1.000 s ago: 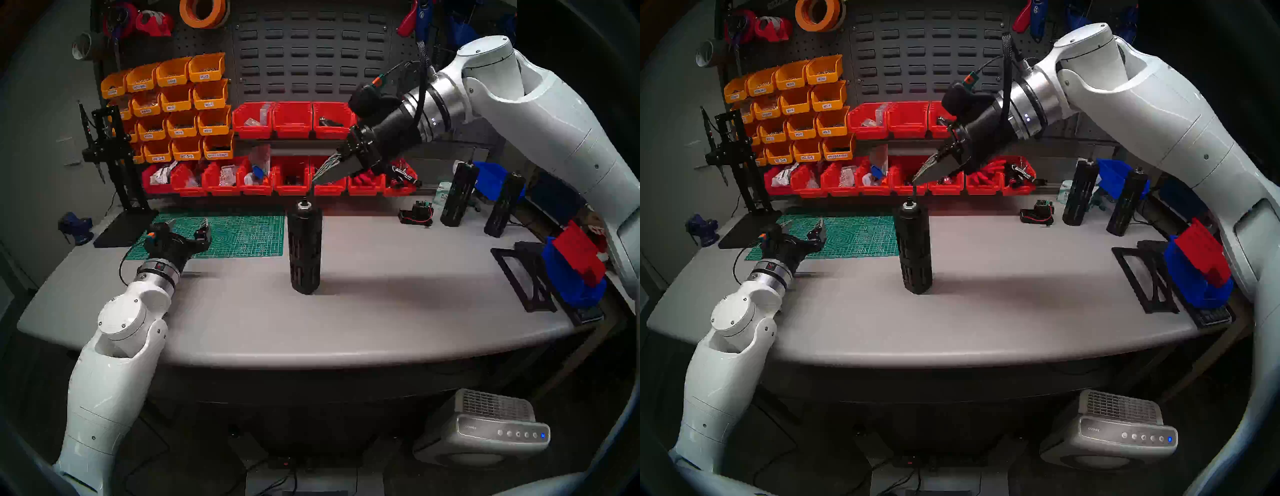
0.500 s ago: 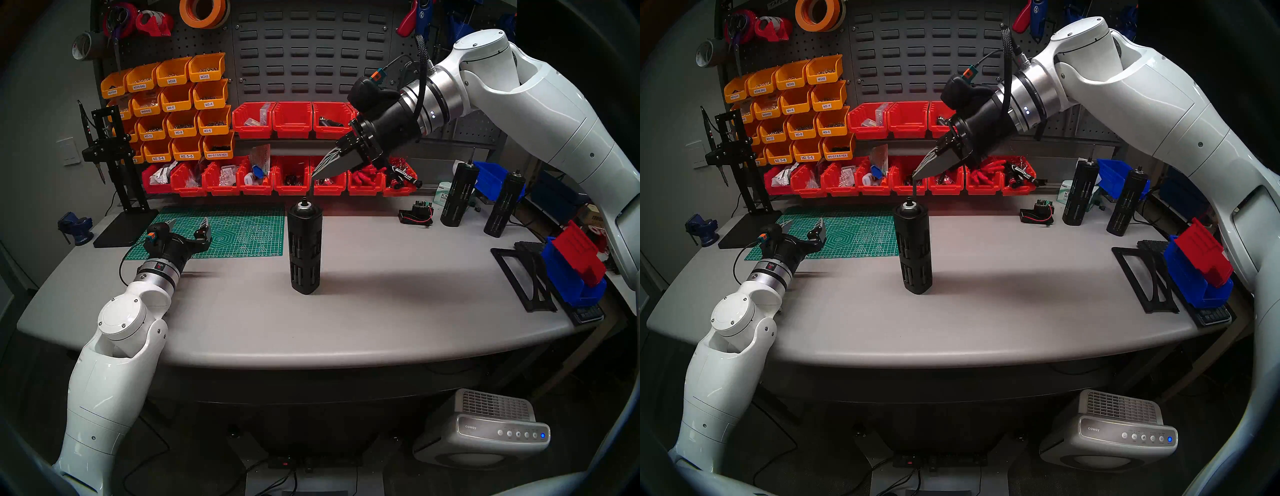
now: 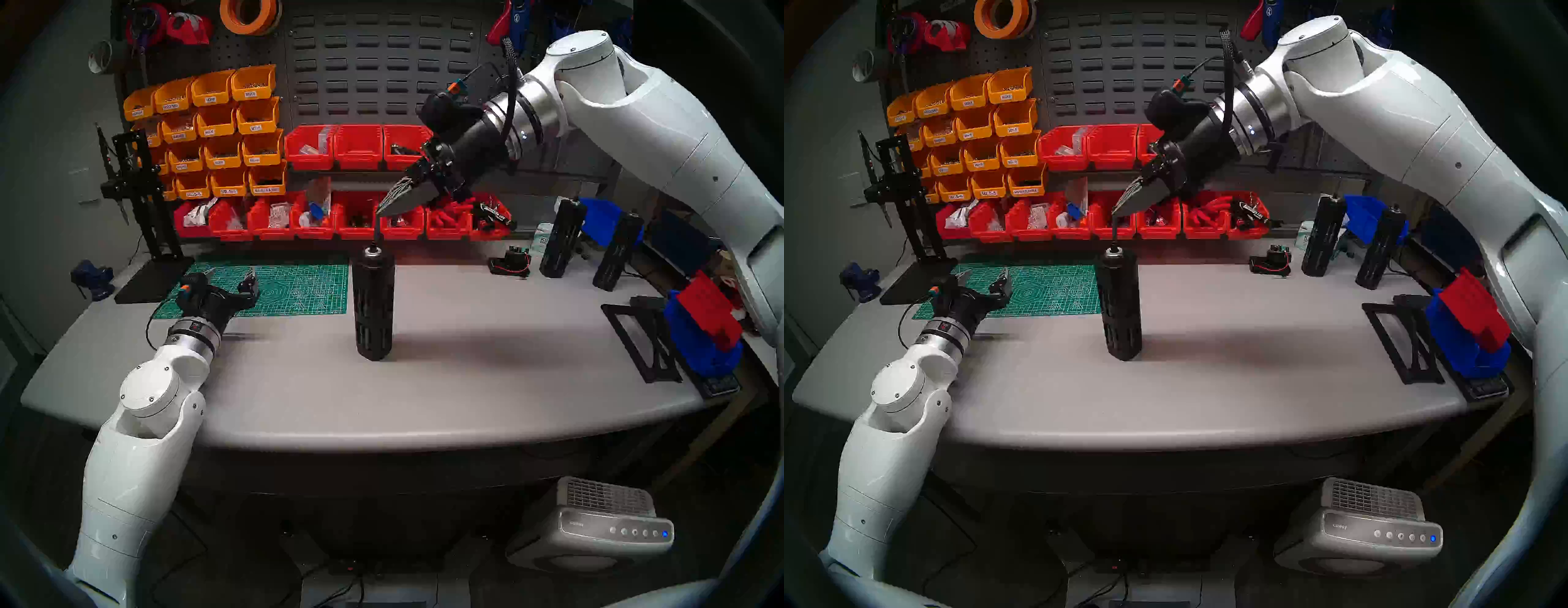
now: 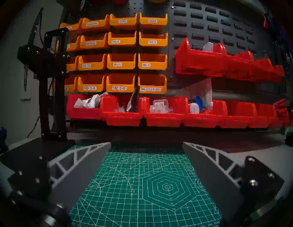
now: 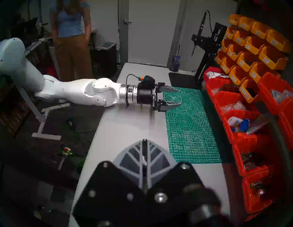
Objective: Pick a screwdriver bit and insert it into the screwdriver
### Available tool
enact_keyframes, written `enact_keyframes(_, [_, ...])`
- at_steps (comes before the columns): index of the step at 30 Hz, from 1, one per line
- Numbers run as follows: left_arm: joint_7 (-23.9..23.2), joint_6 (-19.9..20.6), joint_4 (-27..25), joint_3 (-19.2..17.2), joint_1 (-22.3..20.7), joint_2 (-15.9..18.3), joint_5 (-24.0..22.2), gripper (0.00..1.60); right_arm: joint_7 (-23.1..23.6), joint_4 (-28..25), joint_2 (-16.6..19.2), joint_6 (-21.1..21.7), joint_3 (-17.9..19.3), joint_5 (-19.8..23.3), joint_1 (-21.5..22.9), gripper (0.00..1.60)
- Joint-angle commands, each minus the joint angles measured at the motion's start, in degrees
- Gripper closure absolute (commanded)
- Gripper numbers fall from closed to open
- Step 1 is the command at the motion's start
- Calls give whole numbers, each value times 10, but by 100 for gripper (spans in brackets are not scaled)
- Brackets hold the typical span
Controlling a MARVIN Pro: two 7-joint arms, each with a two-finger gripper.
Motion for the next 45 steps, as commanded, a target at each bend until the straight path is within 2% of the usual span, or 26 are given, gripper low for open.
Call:
enact_keyframes(1, [0, -11, -17, -6, -14, 0, 0, 0, 45, 12, -10, -6, 4, 2, 27, 160])
enact_keyframes(45, [0, -11, -17, -6, -14, 0, 0, 0, 49, 57, -32, -31, -19, 4, 39, 160])
